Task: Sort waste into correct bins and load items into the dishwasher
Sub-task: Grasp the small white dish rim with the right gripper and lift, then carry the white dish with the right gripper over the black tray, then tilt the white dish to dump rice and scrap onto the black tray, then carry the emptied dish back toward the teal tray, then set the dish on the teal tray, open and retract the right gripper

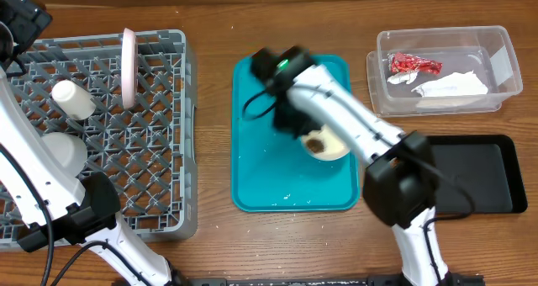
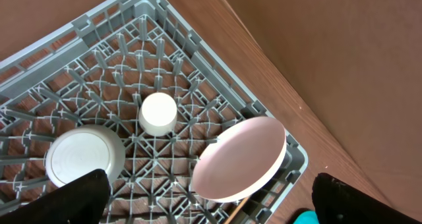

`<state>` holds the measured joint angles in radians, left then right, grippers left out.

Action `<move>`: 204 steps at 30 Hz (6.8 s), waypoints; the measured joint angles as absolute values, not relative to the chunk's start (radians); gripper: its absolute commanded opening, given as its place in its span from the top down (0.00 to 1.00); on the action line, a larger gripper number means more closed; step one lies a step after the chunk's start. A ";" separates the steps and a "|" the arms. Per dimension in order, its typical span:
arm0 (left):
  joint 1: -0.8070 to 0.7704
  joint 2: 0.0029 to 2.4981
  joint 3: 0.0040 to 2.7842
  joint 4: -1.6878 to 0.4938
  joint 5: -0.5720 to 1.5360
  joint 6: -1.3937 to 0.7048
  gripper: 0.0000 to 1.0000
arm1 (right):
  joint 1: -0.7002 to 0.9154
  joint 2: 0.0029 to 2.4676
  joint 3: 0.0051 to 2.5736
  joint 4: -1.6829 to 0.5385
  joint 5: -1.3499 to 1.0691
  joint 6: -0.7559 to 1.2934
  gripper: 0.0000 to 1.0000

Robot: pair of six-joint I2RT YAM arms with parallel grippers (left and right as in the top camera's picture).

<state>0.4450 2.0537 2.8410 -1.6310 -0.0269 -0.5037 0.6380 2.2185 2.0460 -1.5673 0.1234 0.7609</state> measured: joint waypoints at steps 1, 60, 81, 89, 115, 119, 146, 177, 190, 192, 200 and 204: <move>0.445 2.054 2.841 -1.631 -0.027 -0.504 0.00 | 0.604 2.217 2.049 -1.575 0.127 0.767 0.96; 0.445 2.054 2.841 -1.631 -0.027 -0.504 0.00 | -0.974 1.948 1.341 -1.561 -1.054 -0.390 0.96; 0.445 2.054 2.841 -1.631 -0.027 -0.504 0.00 | -1.008 1.948 1.340 -1.596 -1.237 -0.547 0.96; 0.445 2.054 2.841 -1.631 -0.027 -0.504 0.00 | -1.003 1.948 1.341 -1.608 -1.256 -0.518 0.96; 0.445 2.054 2.841 -1.631 -0.027 -0.507 0.00 | -0.946 1.948 1.339 -1.632 -1.373 -0.349 0.96; 0.445 2.054 2.841 -1.631 -0.027 -0.507 0.00 | -0.943 1.948 1.339 -1.614 -1.373 -0.313 0.96; 0.445 2.054 2.841 -1.631 -0.027 -0.507 0.00 | -0.918 1.948 1.336 -1.686 -1.474 -0.388 0.96; 0.445 2.054 2.841 -1.631 -0.027 -0.507 0.00 | 0.195 1.858 1.985 -1.230 -0.516 0.297 0.96; 0.445 2.054 2.840 -1.631 -0.027 -0.507 0.00 | 0.672 2.126 1.985 -1.089 -0.105 0.530 0.96; 0.445 2.054 2.840 -1.631 -0.027 -0.507 0.00 | 0.703 2.180 1.984 -1.085 -0.091 0.538 0.96; 0.445 2.054 2.840 -1.631 -0.027 -0.507 0.00 | 0.723 2.218 1.984 -1.115 -0.065 0.562 0.30; 0.445 2.054 2.840 -1.631 -0.027 -0.507 0.00 | 0.708 2.218 1.994 -1.190 -0.062 0.569 0.12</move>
<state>0.4450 2.0537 2.8399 -1.6314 -0.0269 -0.5072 0.7078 2.2181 1.9938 -1.1904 -0.0620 0.5690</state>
